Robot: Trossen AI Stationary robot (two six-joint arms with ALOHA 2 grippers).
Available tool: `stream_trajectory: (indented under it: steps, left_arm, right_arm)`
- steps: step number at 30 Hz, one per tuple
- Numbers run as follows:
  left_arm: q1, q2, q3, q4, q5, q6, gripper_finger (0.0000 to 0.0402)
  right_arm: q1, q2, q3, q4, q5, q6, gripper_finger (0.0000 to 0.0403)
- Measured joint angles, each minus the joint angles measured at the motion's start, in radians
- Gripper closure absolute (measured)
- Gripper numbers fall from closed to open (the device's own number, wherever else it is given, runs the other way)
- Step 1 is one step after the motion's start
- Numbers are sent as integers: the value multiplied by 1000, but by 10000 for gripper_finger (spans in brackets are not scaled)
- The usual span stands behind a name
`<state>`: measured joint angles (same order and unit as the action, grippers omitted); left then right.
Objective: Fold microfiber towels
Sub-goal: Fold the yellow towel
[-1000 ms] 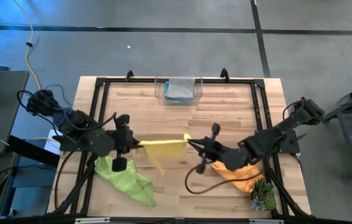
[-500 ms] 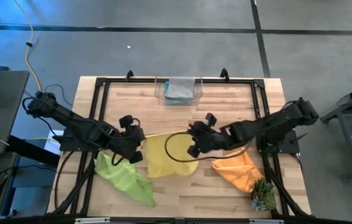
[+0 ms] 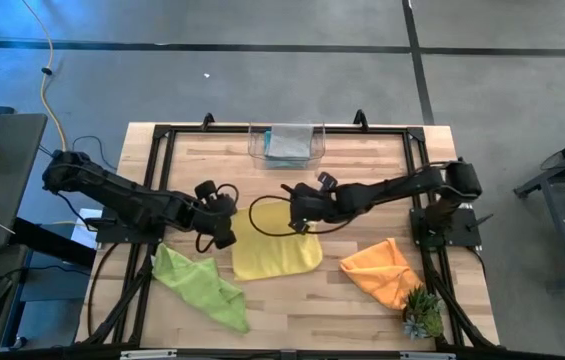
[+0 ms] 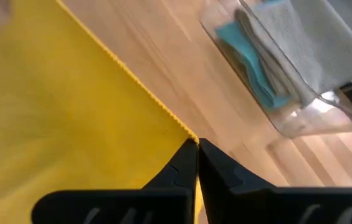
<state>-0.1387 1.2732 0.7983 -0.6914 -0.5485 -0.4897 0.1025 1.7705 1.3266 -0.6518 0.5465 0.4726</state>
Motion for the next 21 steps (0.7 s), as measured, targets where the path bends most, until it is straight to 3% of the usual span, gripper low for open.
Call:
stream_trajectory:
  steps: [9,15,21]
  left_arm:
    - [69,-21,-15,-26,20,202,259]
    - [139,-85,-43,37,57,306,278]
    - [256,-180,-137,165,220,363,306]
  right_arm:
    - [-76,129,0,-3,42,8,403]
    - [-122,141,0,-46,60,25,403]
    - [-168,145,0,-25,54,5,403]
